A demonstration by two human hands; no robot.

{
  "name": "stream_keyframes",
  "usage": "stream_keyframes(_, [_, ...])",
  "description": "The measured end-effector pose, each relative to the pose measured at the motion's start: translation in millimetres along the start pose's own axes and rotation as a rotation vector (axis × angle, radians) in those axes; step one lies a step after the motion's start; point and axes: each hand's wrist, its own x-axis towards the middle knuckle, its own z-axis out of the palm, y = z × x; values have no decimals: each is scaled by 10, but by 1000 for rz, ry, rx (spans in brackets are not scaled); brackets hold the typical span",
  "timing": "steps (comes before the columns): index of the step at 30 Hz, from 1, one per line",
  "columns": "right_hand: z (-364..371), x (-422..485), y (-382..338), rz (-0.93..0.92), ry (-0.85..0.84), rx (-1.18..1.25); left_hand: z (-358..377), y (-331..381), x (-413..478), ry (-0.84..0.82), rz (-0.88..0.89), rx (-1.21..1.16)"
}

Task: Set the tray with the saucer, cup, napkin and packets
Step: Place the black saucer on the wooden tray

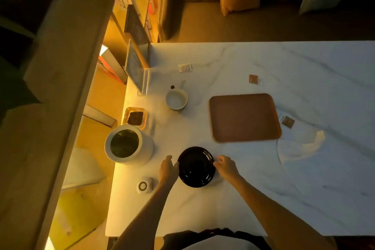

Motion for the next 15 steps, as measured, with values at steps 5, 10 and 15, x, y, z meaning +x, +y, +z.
stream_keyframes(5, [102, 129, -41, 14, -16, 70, 35, -35, 137, -59, -154, -146])
stream_keyframes(10, [68, 217, 47, 12, -31, 158, 169, -52, 170, -90, -212, -217])
stream_keyframes(15, [37, 316, 128, -19, -85, 187, 276, -33, 144, -10, -206, -222])
